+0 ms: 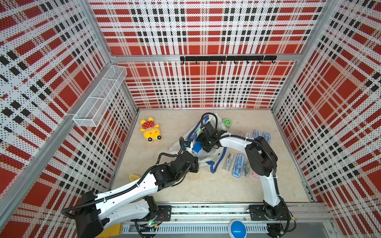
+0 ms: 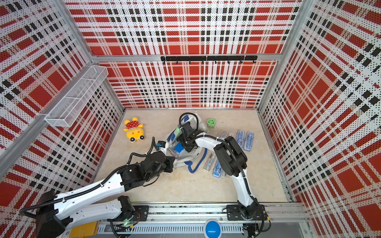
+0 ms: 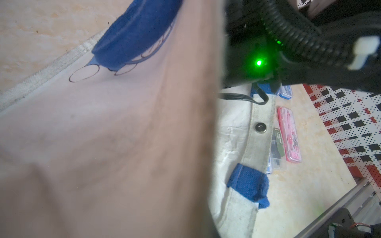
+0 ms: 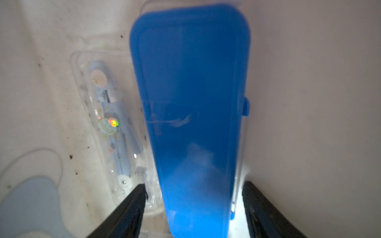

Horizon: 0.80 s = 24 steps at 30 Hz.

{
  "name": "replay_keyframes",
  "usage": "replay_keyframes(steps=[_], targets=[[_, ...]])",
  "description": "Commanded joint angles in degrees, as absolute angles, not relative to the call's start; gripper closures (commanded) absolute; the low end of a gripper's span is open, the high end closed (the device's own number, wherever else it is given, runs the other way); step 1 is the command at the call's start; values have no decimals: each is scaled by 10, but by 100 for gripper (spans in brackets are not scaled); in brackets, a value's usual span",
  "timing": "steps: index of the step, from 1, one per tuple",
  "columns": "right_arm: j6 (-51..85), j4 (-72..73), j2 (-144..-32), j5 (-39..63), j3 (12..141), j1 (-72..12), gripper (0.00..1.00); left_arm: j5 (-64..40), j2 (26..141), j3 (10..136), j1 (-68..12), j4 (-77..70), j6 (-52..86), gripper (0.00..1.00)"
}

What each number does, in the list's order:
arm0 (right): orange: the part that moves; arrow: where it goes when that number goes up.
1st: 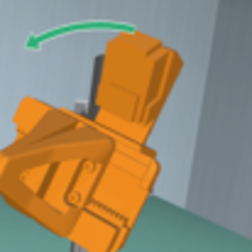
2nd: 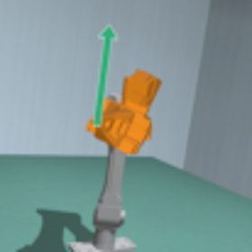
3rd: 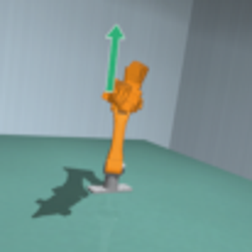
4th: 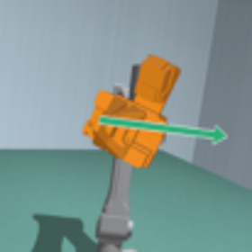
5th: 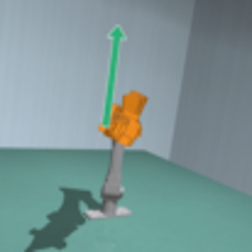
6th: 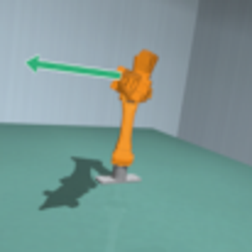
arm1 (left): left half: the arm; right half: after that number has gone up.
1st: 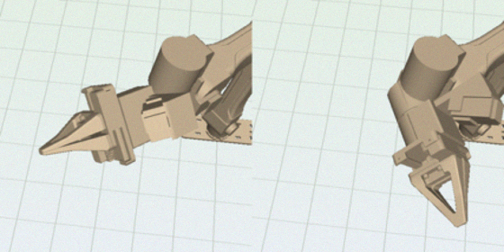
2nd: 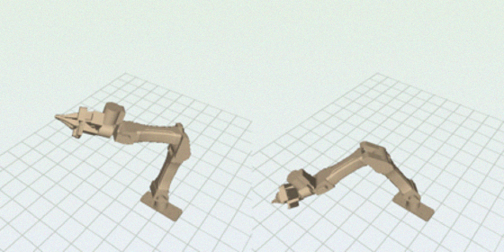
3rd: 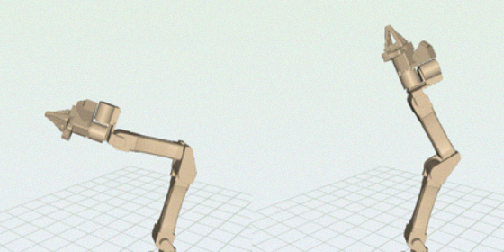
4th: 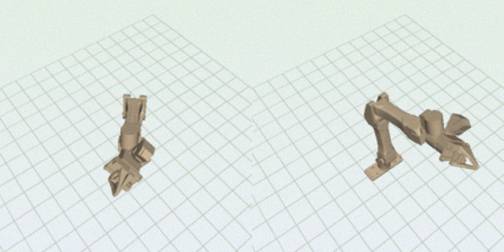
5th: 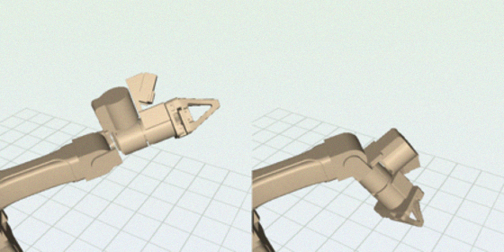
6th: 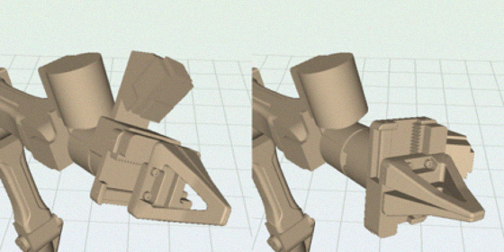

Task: Take out the compass set from the canvas bag
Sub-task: Pick up the compass set from the canvas bag.

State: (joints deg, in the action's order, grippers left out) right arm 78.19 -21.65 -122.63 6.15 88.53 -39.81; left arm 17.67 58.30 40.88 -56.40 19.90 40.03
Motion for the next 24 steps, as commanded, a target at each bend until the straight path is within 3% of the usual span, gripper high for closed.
replay_keyframes(steps=[1,16,24], targets=[[793,-276,-1277,59,892,-391,27,155,575,409,-591,187,410,100],[745,-311,-1286,70,925,-383,54,187,555,404,-610,207,432,100],[697,-301,-1213,63,919,-391,59,192,578,426,-593,208,432,100]])
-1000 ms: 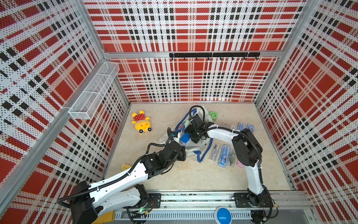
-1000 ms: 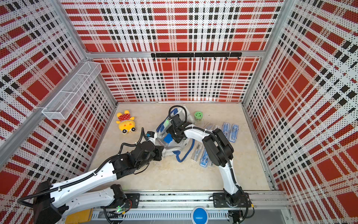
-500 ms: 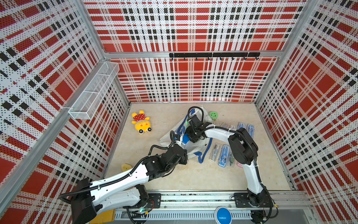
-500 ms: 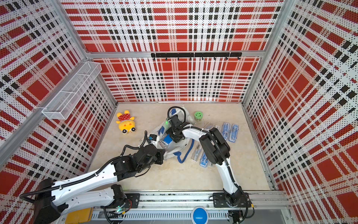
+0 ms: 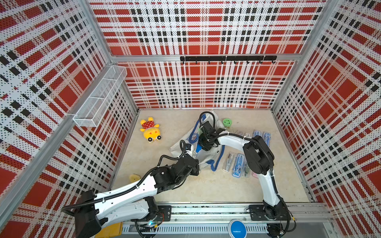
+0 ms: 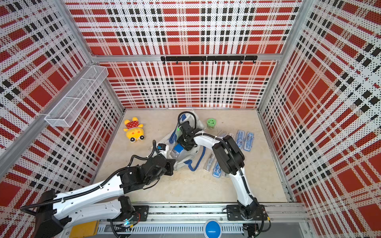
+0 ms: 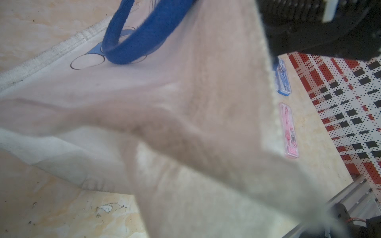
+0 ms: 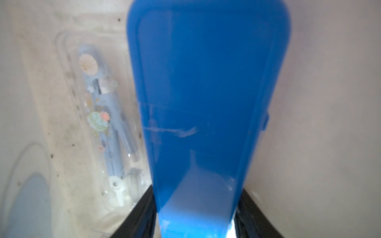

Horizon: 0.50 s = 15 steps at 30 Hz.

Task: Take out the compass set from the canvas bag
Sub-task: Pick up the compass set from the canvas bag.

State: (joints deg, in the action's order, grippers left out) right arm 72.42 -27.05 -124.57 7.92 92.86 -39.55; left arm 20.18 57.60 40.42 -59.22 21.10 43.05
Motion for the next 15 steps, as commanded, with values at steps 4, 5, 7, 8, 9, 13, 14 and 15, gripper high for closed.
replay_keyframes(steps=[4,5,7,8,9,13,14,15], targets=[[685,-291,-1174,65,917,-403,62,174,589,427,-572,186,434,100],[678,-295,-1161,65,918,-407,62,167,592,428,-565,181,435,100],[671,-300,-1139,61,911,-413,62,158,596,430,-552,174,435,100],[670,-301,-1125,60,904,-417,62,155,597,431,-547,169,435,100],[668,-300,-1113,60,897,-419,62,153,599,430,-541,166,434,100],[661,-309,-1065,56,871,-421,62,142,600,425,-524,151,439,100],[656,-317,-1056,54,870,-421,62,140,601,424,-521,147,439,100],[648,-325,-1049,52,870,-421,62,137,601,422,-518,145,439,100]])
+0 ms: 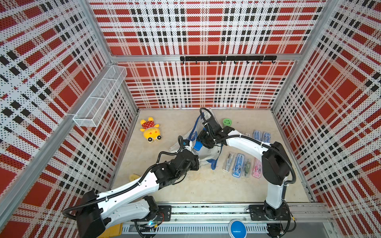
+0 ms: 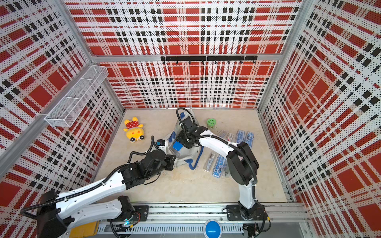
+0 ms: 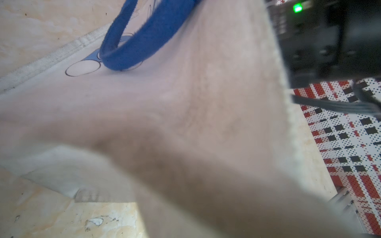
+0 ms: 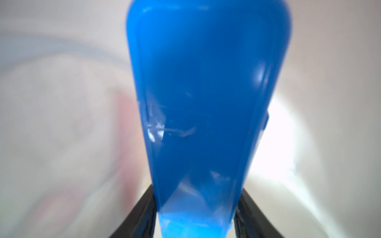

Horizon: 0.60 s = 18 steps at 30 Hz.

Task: Take out the compass set from the canvas bag
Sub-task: Pick up the compass set from the canvas bag.

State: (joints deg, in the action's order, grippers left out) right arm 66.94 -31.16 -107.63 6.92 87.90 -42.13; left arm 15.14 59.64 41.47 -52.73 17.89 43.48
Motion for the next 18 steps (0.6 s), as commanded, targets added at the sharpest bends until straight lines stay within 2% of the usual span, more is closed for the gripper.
replay_keyframes(steps=[1,9,18], targets=[[638,-339,-1038,47,872,-420,62,135,601,422,-516,144,439,100],[579,-415,-967,1,891,-414,63,130,602,424,-501,150,443,100],[491,-480,-883,-6,956,-400,64,153,597,428,-488,166,452,100]])
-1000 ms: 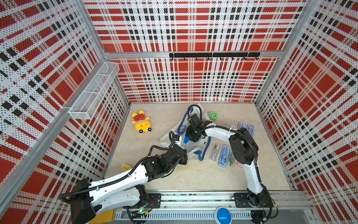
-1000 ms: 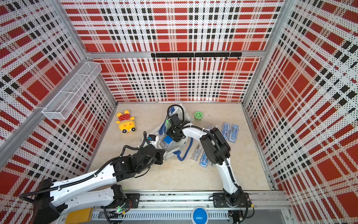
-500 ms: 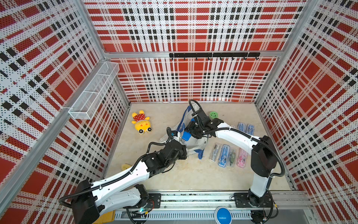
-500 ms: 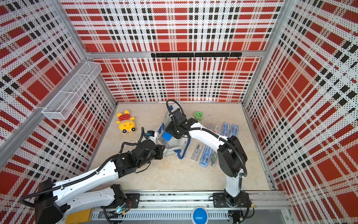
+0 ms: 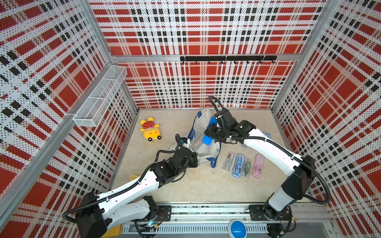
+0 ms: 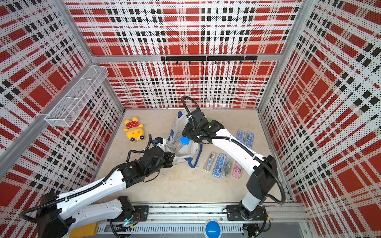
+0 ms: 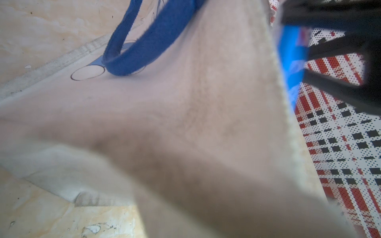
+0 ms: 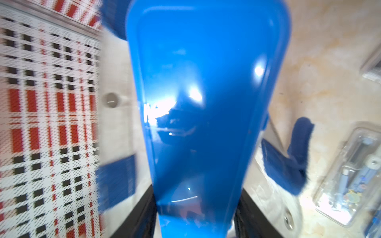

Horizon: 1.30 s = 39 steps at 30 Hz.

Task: Take out the compass set from the canvas bag
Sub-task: Pick up the compass set from the canvas bag, then place the compass set at the center of the board.

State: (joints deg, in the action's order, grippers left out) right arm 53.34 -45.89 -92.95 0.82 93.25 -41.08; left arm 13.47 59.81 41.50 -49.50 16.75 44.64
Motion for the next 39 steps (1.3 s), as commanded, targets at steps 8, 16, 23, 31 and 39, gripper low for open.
replay_keyframes(steps=[8,16,23,31,39], targets=[[456,-518,-792,12,888,-317,63,175,582,458,-458,235,439,100],[468,-555,-812,4,819,-303,66,117,555,470,-387,276,426,100],[508,-489,-847,14,719,-303,66,122,526,436,-386,275,426,100],[540,-435,-930,79,685,-308,66,118,507,430,-380,291,405,100],[562,-400,-999,123,699,-317,64,125,503,405,-375,273,410,100]])
